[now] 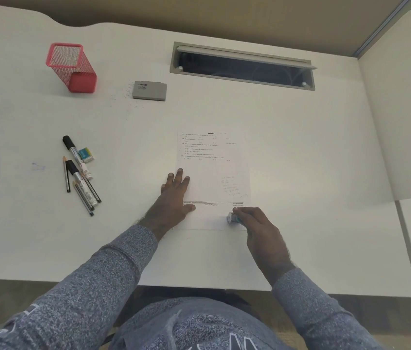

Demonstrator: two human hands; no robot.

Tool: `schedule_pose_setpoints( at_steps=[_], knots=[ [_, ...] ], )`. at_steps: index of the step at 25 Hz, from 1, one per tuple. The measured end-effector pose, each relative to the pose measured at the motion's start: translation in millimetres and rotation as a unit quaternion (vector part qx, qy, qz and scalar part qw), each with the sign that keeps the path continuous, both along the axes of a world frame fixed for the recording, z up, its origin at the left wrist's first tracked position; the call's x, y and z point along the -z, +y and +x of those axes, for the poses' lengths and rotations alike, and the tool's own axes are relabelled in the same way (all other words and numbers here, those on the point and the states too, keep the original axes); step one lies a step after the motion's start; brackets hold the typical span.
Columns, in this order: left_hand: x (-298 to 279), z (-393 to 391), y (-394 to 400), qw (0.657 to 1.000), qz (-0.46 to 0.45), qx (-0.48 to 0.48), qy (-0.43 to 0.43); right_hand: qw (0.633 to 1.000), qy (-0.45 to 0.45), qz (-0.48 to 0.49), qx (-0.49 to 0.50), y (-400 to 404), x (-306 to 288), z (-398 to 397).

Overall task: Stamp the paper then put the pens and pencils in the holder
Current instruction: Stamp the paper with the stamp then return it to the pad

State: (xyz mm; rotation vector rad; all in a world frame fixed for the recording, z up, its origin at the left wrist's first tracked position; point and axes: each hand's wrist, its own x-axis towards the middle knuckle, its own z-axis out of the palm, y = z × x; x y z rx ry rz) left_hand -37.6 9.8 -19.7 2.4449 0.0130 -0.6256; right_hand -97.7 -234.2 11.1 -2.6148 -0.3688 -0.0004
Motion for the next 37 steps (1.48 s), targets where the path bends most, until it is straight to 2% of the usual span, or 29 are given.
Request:
schedule_pose_setpoints(
  at_steps=[6,8,10,12,15,18,22,28,30,32,33,36,37],
  knots=[
    [-0.1,0.3,1.2,1.0,-0.001,0.003,-0.008,0.999,0.004,0.039,0.015,-4.6,-5.5,5.3],
    [-1.3,0.7,0.4,1.0,-0.003,0.003,-0.009,0.985,0.011,0.147,0.086,-9.3,-17.6,20.0],
    [-1.3,1.0,0.3,1.0,-0.001,0.002,-0.006,0.94,0.058,0.27,0.202,-15.9,-36.9,39.2],
    [-1.2,0.7,0.3,1.0,0.002,0.003,-0.006,0.896,0.114,0.334,0.269,-25.7,-49.6,56.9],
    [-0.9,-0.7,1.2,1.0,-0.002,0.002,-0.012,0.8,0.188,0.49,0.293,-31.4,-62.0,76.0],
    [1.5,-5.2,3.3,1.0,-0.013,0.005,-0.026,0.731,0.237,0.572,0.285,-23.2,-60.0,89.3],
    [6.7,-6.8,10.1,0.999,0.014,0.007,-0.051,0.617,0.311,0.656,0.305,-2.9,-46.5,107.2],
    [9.0,12.3,43.1,0.986,0.136,0.0,-0.1,0.546,0.375,0.708,0.246,51.7,-41.4,138.0],
    [9.2,21.1,56.9,0.975,0.182,-0.006,-0.127,0.541,0.378,0.714,0.231,73.5,-40.4,153.6],
    [10.4,32.4,70.7,0.968,0.206,-0.015,-0.139,0.566,0.38,0.696,0.225,95.7,-38.1,172.3],
    [11.2,38.4,76.4,0.966,0.214,-0.019,-0.143,0.597,0.377,0.672,0.222,106.8,-37.0,182.0],
    [14.6,55.0,88.9,0.961,0.235,-0.026,-0.143,0.754,0.341,0.526,0.199,139.7,-32.6,214.3],
    [17.1,59.6,92.3,0.96,0.24,-0.025,-0.139,0.794,0.316,0.482,0.194,151.4,-31.2,226.9]
  ],
)
